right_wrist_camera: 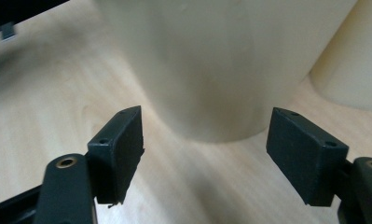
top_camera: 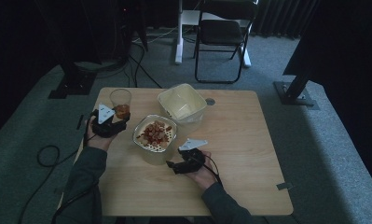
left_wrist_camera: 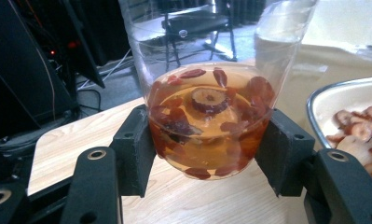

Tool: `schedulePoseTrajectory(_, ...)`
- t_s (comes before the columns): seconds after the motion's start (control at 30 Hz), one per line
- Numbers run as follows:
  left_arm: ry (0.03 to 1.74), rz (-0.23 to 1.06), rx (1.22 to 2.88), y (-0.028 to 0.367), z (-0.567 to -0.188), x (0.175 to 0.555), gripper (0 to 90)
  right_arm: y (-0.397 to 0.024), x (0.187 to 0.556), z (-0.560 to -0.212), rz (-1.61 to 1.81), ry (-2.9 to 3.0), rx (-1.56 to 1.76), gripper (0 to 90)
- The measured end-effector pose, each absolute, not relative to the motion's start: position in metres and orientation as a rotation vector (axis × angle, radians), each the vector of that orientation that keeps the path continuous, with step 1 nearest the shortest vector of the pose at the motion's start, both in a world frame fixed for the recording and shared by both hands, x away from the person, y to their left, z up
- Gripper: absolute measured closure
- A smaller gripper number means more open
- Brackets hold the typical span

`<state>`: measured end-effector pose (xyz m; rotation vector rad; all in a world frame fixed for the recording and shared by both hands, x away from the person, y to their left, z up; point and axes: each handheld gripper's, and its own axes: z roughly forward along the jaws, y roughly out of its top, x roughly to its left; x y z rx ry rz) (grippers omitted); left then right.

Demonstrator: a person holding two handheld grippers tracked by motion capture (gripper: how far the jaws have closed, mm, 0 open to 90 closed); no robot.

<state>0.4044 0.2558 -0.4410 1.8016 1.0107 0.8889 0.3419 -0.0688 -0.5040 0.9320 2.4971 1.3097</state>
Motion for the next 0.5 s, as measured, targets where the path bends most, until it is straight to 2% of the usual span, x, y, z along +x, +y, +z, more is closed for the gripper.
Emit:
schedulePoseTrajectory(0.1, 1.02, 0.903, 1.803, 0.259, -0.443, 0.404, 42.8, -0.065, 0.35, -0.504, 1.355, 2.463, 0.993, 29.3)
schedulePoseTrajectory(0.13, 1.025, 0.904, 1.802, 0.26, -0.444, 0.404, 42.8, -0.064, 0.353, -0.504, 1.362, 2.457, 1.002, 27.0)
schedulePoseTrajectory(0.3, 1.043, 0.906, 1.792, 0.264, -0.448, 0.404, 42.8, -0.056, 0.359, -0.506, 1.356, 2.454, 0.965, 27.4)
schedulePoseTrajectory(0.5, 1.05, 0.927, 1.803, 0.264, -0.451, 0.404, 42.8, -0.045, 0.377, -0.506, 1.341, 2.415, 1.007, 33.4)
